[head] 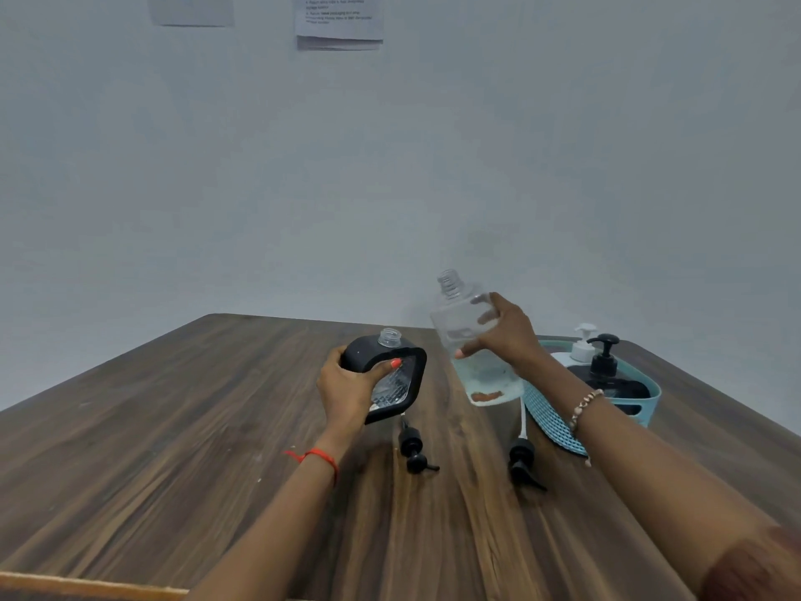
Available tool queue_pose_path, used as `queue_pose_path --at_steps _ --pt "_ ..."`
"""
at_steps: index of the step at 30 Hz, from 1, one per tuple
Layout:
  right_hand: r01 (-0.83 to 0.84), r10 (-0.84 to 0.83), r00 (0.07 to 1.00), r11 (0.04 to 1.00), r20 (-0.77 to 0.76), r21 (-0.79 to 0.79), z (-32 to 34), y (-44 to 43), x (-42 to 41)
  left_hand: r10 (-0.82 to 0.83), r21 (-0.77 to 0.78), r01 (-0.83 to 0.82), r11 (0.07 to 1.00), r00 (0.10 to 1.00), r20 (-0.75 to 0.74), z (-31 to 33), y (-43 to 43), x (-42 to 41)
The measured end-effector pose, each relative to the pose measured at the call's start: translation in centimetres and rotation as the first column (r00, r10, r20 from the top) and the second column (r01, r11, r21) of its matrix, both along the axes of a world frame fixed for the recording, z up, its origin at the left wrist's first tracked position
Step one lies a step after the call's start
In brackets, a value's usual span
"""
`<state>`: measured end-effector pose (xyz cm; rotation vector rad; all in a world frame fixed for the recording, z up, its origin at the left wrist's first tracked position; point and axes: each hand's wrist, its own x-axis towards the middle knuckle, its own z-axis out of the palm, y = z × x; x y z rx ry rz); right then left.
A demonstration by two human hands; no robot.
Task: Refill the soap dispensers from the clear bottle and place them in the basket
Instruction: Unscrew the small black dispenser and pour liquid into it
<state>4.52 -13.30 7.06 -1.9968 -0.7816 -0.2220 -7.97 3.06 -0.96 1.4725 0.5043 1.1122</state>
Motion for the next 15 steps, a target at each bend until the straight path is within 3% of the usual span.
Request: queue_pose_path --at_steps 5,15 --pt "-0.032 0.055 0.978 0.993 -0.199 0.115 -1.6 -0.2 1.0 0.001 -0.005 -0.001 1.000 1.000 0.000 0.0 0.5 -0.1" --pt "-0.088 0.151 0.938 0.975 -0.312 0.206 -4.7 0.3 2.1 -0.023 -0.056 0.024 0.998 0.999 0.031 -0.4 1.0 -0.1"
